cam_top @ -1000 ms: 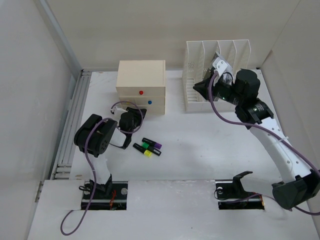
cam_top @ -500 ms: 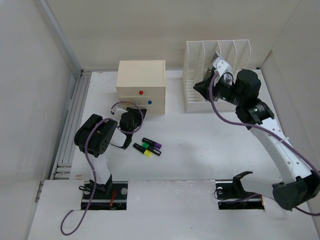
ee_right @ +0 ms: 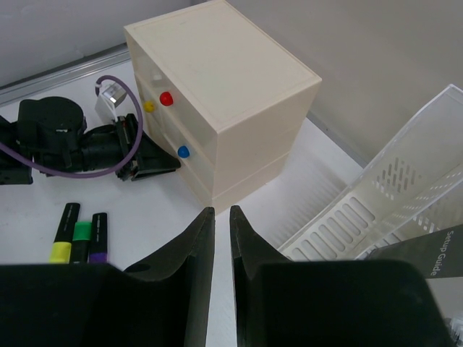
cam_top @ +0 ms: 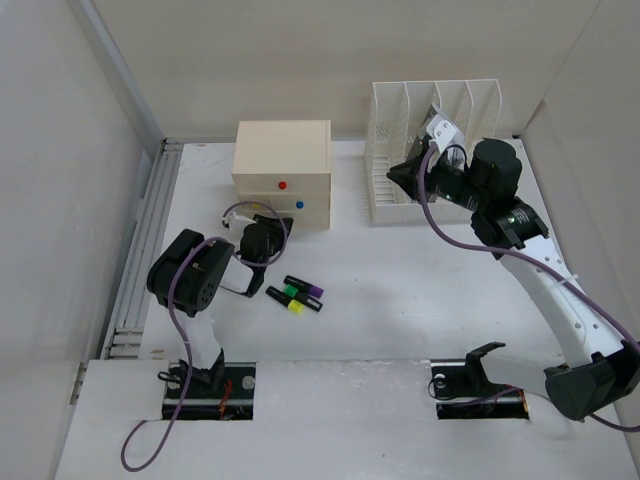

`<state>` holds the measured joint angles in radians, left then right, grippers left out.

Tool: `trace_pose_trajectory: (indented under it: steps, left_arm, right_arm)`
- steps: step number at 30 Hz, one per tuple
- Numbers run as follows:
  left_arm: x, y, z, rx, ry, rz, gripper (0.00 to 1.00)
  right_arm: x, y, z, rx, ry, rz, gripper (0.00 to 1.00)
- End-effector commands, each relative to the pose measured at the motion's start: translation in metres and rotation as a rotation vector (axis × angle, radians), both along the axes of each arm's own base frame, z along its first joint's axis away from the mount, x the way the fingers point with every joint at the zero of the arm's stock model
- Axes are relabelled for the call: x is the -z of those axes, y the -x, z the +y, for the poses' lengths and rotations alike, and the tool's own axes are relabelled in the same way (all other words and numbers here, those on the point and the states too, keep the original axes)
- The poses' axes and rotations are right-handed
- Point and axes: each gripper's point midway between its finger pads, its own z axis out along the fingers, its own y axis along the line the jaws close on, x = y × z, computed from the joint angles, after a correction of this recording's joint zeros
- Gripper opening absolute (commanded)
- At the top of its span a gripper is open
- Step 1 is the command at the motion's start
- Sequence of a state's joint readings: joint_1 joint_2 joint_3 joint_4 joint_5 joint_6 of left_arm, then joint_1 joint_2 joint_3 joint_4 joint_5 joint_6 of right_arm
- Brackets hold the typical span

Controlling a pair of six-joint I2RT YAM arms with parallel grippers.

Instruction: Organize the desk

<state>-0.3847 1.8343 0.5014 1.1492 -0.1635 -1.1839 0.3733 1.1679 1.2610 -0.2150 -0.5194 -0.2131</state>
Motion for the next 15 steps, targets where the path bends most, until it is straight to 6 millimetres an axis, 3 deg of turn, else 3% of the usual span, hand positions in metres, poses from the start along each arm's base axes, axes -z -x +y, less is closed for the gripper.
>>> trace_pose_trajectory:
  steps: [1,7,15]
  left_arm:
    - [-0.024,-0.016,0.013,-0.071,-0.024,-0.062,0.11]
    - [-0.02,-0.007,0.016,-0.074,-0.017,-0.053,0.09]
    - [-0.005,0.029,0.01,-0.046,0.015,-0.033,0.09]
  right_arm:
    - [-0.023,0.002,-0.004,0.011,-0.035,-0.072,0.2]
    - [-0.023,0.002,-0.004,0.011,-0.035,-0.072,0.2]
    - [-0.023,0.004,-0.003,0.002,-0.035,-0.072,0.2]
